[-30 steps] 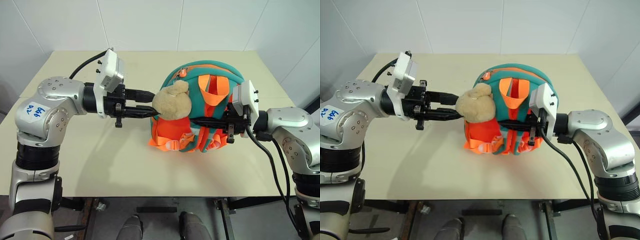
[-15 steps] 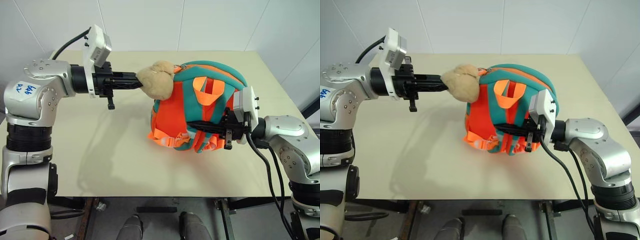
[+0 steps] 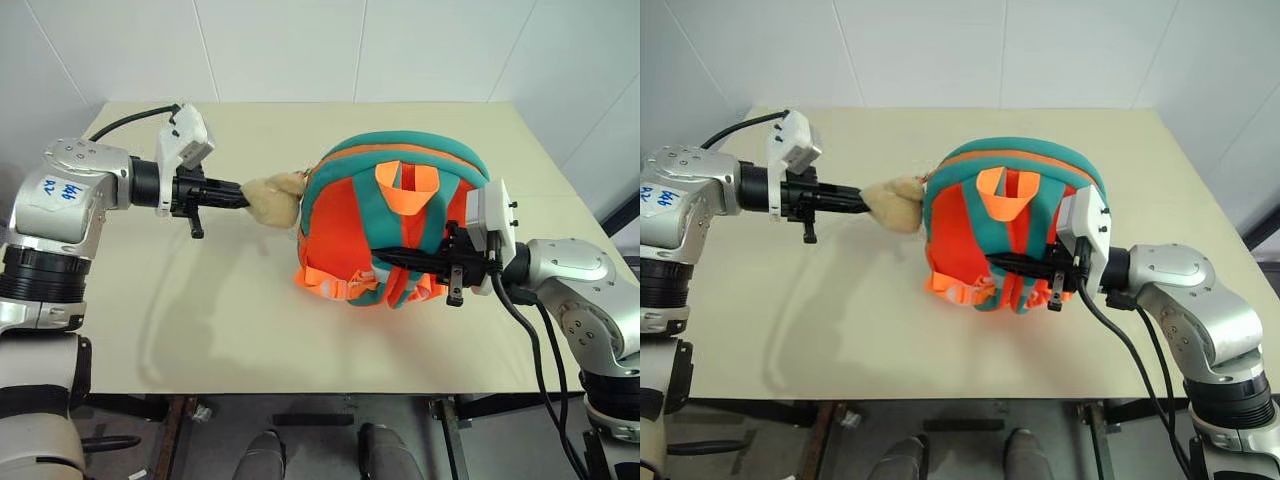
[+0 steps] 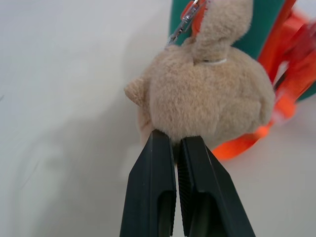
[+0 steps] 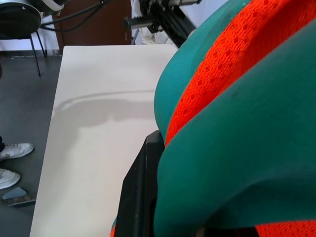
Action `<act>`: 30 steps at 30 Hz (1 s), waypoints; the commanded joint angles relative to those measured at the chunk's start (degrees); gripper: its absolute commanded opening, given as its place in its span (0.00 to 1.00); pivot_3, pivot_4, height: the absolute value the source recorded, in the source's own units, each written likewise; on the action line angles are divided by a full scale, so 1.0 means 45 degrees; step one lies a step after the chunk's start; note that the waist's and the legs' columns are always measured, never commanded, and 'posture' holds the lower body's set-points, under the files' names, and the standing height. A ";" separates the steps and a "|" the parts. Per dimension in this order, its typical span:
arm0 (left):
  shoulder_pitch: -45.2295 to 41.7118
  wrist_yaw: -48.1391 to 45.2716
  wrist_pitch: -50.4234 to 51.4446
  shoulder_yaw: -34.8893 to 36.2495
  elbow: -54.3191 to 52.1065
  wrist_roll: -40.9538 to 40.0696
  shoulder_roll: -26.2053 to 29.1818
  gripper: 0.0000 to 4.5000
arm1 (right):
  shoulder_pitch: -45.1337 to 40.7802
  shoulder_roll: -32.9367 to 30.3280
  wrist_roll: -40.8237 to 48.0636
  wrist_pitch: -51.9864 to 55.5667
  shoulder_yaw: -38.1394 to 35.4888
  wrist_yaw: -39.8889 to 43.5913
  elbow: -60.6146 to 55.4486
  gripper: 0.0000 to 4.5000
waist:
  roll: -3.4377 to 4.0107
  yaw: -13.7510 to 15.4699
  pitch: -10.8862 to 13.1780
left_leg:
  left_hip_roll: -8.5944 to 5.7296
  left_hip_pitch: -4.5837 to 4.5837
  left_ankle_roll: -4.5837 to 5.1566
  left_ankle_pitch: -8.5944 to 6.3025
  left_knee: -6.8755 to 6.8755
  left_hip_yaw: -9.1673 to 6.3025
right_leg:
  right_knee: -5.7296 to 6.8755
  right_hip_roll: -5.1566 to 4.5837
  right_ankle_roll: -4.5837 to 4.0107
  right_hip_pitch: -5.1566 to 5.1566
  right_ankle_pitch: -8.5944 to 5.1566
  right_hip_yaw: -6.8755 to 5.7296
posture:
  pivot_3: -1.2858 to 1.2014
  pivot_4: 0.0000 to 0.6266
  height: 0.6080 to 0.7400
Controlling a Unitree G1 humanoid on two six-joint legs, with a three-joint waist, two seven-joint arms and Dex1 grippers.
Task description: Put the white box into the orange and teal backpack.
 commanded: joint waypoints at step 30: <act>0.0546 0.0137 -0.4389 0.1066 0.3384 0.1836 -0.2016 0.39 | 0.0122 -0.2232 0.0485 0.2038 -0.0960 -0.0348 -0.0595 0.45 | 0.0000 0.0034 0.0000 | 0.0001 -0.0006 0.0005 -0.0003 0.0003 -0.0002 | 0.0005 -0.0001 0.0003 -0.0004 0.0001 -0.0001 | 0.52 0.24 1.00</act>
